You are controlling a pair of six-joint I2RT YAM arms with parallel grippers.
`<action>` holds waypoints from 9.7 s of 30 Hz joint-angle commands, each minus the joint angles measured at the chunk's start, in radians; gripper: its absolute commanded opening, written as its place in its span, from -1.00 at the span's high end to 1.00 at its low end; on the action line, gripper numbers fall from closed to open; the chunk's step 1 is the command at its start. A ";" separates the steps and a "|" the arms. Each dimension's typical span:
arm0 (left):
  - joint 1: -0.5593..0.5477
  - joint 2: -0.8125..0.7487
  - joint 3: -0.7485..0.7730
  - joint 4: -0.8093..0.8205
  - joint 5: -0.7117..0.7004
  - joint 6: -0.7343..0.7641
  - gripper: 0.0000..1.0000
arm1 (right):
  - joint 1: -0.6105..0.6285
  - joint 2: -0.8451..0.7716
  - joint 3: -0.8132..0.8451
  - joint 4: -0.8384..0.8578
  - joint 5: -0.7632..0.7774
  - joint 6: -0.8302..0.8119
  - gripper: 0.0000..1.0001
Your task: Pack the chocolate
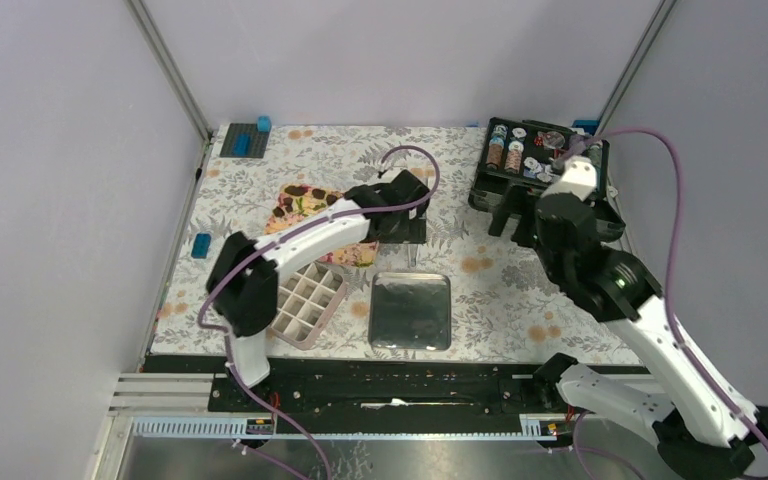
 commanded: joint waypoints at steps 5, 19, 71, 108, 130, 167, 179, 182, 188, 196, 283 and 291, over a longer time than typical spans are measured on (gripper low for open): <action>0.004 0.287 0.324 -0.033 -0.068 -0.024 -0.98 | -0.001 -0.224 -0.009 -0.194 0.043 0.084 -0.99; 0.003 0.501 0.494 -0.014 -0.145 -0.091 -0.97 | -0.001 -0.273 -0.027 -0.257 0.006 0.107 -0.99; 0.138 0.406 0.493 0.111 0.020 0.157 0.68 | -0.002 -0.334 0.005 -0.323 0.076 0.128 -0.99; 0.141 -0.360 -0.204 -0.167 0.016 0.231 0.10 | -0.001 -0.371 -0.089 -0.172 0.072 0.119 -0.99; 0.141 -0.189 -0.241 0.068 -0.043 0.137 0.06 | -0.003 -0.372 -0.098 -0.176 0.062 0.117 -0.99; 0.180 0.045 -0.049 0.042 0.000 0.118 0.14 | -0.002 -0.385 -0.099 -0.189 0.069 0.115 -0.99; 0.180 -0.075 -0.091 -0.005 0.044 0.121 0.54 | -0.001 -0.387 -0.096 -0.189 0.063 0.120 -0.99; 0.179 -0.144 -0.122 -0.014 0.068 0.134 0.58 | -0.003 -0.384 -0.095 -0.188 0.063 0.123 -0.99; 0.180 -0.284 -0.158 -0.085 0.086 0.145 0.62 | -0.001 -0.372 -0.092 -0.175 0.049 0.118 -0.99; 0.179 -0.465 -0.205 -0.277 0.071 0.138 0.68 | -0.002 -0.364 -0.083 -0.165 0.044 0.112 -0.99; 0.341 -0.681 -0.424 -0.389 0.004 0.080 0.31 | -0.001 -0.343 -0.146 -0.104 -0.042 0.142 -0.99; 0.345 -0.638 -0.309 -0.367 -0.049 0.112 0.64 | -0.003 -0.345 -0.149 -0.106 -0.044 0.148 -0.99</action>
